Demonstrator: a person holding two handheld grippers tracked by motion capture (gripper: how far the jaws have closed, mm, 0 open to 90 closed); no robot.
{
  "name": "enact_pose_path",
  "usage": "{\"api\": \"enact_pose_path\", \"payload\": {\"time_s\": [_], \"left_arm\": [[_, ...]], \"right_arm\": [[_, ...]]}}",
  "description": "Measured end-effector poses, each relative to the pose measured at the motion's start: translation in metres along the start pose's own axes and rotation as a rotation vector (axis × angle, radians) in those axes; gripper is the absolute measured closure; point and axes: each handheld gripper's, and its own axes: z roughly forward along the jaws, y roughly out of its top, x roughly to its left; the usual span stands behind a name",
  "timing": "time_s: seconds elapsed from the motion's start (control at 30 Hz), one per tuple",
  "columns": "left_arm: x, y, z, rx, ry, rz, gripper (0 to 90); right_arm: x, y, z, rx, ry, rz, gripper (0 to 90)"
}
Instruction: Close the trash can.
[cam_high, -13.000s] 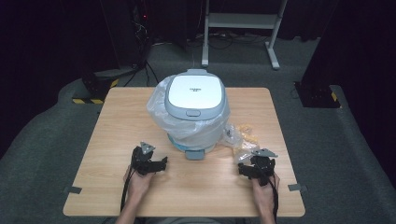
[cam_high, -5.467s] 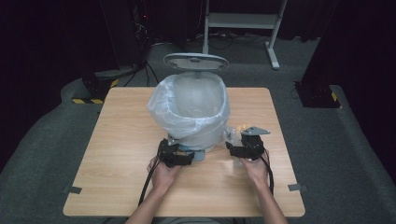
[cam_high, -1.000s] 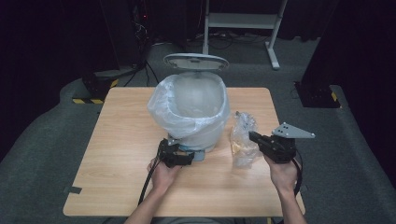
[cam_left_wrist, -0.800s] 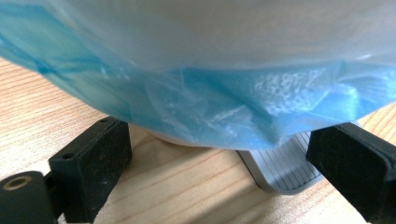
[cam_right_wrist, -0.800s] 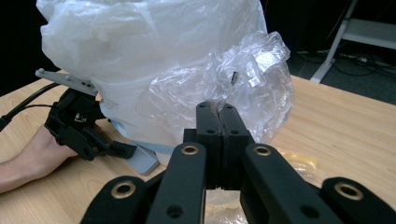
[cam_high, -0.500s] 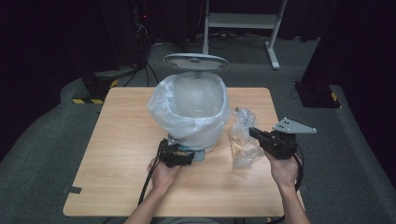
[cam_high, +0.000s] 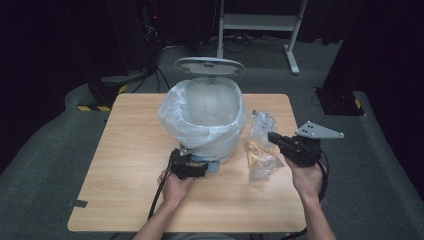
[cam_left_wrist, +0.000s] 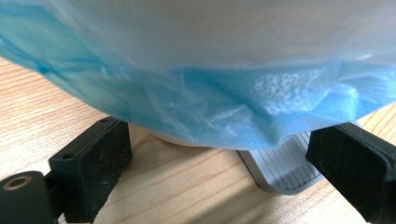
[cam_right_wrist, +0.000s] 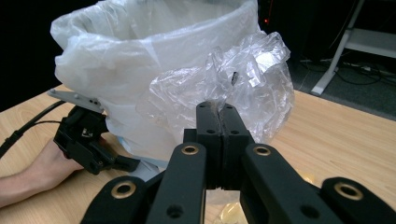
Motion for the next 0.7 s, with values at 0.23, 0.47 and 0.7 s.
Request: {"api": "enact_pose_path", "payload": {"time_s": [0.23, 0.47, 0.7], "left_arm": [[0.0, 0.0, 0.0, -0.001, 0.001, 0.0, 6.7], [0.0, 0.0, 0.0, 0.0, 0.0, 0.0, 6.7], [0.0, 0.0, 0.0, -0.001, 0.001, 0.0, 6.7]], "right_arm": [[-0.002, 0.011, -0.003, -0.018, 0.017, 0.003, 89.3], [-0.004, 0.02, -0.006, -0.035, 0.037, 0.007, 89.3], [-0.005, 0.028, -0.006, -0.055, 0.054, 0.012, 89.3]]}}
